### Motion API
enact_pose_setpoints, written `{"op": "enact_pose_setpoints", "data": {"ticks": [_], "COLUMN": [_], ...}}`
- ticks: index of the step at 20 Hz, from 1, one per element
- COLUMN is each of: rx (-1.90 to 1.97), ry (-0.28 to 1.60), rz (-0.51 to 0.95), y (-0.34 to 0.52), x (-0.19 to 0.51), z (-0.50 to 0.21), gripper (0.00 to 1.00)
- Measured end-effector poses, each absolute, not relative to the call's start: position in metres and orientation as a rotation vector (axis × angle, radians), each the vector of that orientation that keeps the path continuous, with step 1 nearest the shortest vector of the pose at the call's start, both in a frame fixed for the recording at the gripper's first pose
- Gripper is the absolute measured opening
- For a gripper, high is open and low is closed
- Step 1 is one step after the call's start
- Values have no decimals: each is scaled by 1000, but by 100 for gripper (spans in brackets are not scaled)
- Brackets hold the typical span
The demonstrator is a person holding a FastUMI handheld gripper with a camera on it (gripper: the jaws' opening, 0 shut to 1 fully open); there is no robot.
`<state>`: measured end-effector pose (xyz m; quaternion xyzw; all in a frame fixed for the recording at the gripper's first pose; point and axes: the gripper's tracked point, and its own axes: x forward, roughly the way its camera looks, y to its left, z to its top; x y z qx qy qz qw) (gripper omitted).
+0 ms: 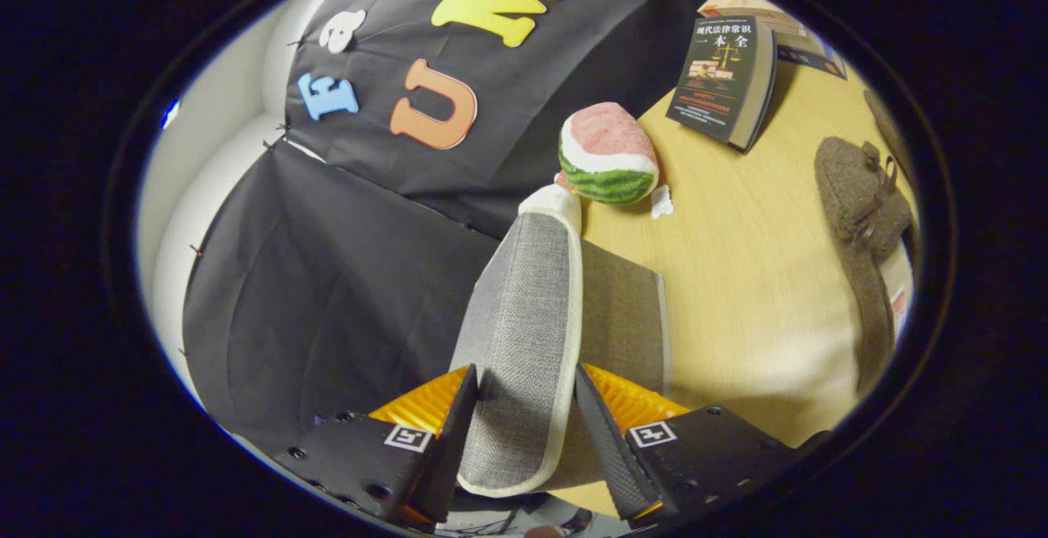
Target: Open the storage box then place both shoes into the box .Put the left shoe in first, then the right shoe, with the right side of both shoes facing outward in a uniform manner.
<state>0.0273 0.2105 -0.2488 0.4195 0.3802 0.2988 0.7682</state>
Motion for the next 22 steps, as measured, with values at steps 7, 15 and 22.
{"op": "enact_pose_setpoints", "data": {"ticks": [7,15,22], "rx": [807,665,519], "ry": [771,655,579], "rz": [632,766,873], "y": [202,252,348], "x": [40,43,42], "z": [-208,-111,-62], "gripper": [1,1,1]}}
